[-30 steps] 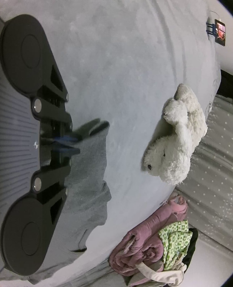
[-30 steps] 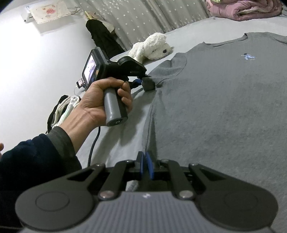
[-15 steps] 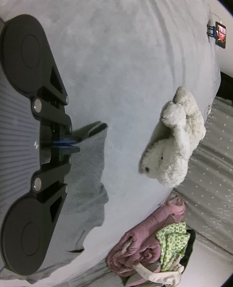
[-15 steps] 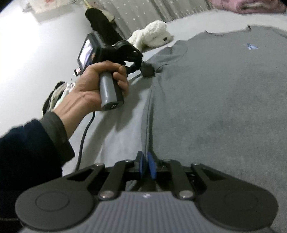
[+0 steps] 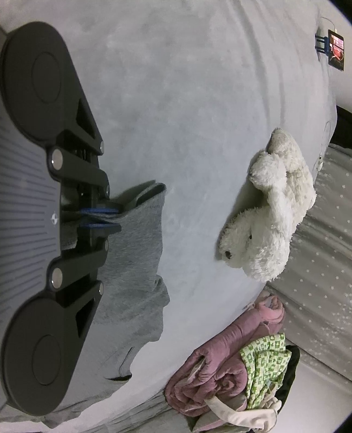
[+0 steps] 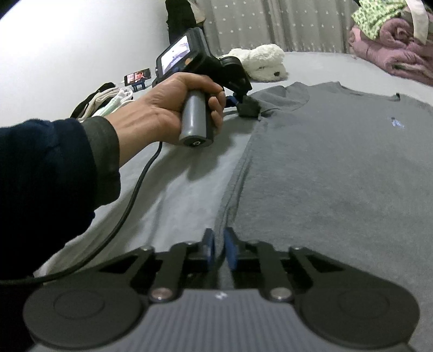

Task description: Fold clothes

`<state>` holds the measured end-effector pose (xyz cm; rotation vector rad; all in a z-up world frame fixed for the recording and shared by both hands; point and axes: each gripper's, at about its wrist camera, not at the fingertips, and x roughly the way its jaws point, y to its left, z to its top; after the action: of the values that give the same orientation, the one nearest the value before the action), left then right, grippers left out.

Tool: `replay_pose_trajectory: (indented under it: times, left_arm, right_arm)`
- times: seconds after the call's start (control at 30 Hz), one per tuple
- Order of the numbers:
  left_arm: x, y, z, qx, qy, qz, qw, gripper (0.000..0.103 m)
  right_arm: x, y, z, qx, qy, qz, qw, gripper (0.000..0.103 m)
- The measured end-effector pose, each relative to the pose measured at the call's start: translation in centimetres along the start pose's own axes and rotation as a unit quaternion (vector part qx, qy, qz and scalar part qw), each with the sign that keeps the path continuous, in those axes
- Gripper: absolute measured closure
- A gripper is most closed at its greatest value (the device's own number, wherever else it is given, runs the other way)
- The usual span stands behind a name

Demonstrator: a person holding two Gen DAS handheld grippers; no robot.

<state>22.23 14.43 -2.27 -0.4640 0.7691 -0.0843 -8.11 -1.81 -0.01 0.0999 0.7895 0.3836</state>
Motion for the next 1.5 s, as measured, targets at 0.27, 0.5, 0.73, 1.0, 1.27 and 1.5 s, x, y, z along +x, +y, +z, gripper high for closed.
replay_pose_trajectory:
  times: [0.27,0.5,0.73,1.0,1.27,1.5]
  left_arm:
    - [-0.6,-0.6,0.3,0.006,-0.012,0.009,0.9999,0.101]
    - [-1.6,-1.2,0.8,0.001,-0.032,0.005,0.9995,0.101]
    - [-2.1,-1.7,0.9,0.0,-0.039,0.004,0.9992,0.101]
    - [-2.7,-2.8,1.0,0.013,-0.054,0.01,0.9984,0.101]
    - [-3.3,-4.0,1.0,0.024,-0.072,0.013,0.997,0.101]
    - [-3.6,-5.1,0.8,0.042,-0.084,0.02,0.9954,0.101]
  right_arm:
    - [-0.4,-2.8,0.4,0.088,-0.002,0.052,0.995,0.096]
    - [-0.5,-5.7,0.5,0.171,-0.003,0.109,0.979,0.096]
    - [-0.7,-7.5,0.8,0.215,-0.005,0.139,0.967,0.096]
    - [-0.9,-9.9,0.5,0.263,-0.003,0.166,0.95,0.096]
    - [-1.4,-10.9,0.0,0.278,-0.007,0.169,0.946,0.096]
    - [-1.2,-11.4,-0.2,0.288,0.0,0.174,0.942,0.096]
